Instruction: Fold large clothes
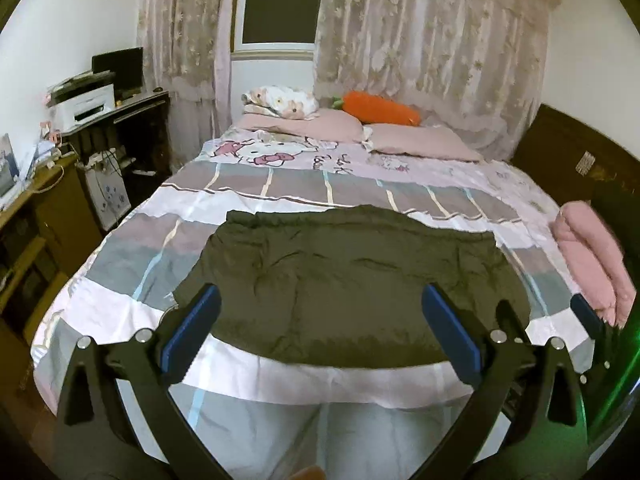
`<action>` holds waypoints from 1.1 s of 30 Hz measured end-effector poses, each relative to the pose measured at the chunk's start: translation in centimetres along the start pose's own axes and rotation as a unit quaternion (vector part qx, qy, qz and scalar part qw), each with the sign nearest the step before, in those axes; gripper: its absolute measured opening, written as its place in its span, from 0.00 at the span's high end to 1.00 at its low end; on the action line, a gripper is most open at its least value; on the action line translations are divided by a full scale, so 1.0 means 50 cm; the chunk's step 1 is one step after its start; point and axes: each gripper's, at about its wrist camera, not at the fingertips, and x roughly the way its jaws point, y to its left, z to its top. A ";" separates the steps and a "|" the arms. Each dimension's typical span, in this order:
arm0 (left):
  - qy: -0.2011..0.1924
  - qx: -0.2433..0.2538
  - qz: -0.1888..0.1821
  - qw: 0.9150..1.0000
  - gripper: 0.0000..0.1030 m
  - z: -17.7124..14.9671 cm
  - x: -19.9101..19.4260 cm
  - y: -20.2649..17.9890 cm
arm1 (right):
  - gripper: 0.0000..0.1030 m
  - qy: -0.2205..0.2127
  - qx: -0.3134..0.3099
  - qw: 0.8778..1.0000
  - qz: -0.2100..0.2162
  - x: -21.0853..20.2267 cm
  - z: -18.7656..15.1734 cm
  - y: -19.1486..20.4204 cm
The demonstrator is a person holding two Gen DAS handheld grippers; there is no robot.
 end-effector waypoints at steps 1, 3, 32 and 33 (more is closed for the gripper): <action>-0.002 0.004 0.004 1.000 0.02 -0.002 -0.002 -0.003 | 0.01 0.000 0.000 1.000 0.001 0.000 0.000 0.001; -0.009 0.014 0.009 1.000 0.02 -0.003 -0.005 -0.010 | 0.01 0.000 -0.001 1.000 0.001 0.000 -0.001 0.003; -0.012 0.025 0.012 1.000 0.02 -0.008 -0.011 -0.025 | 0.01 0.012 -0.003 1.000 0.005 0.009 -0.006 0.006; -0.012 0.025 0.013 1.000 0.02 -0.008 -0.011 -0.025 | 0.01 0.012 -0.002 1.000 0.005 0.008 -0.006 0.006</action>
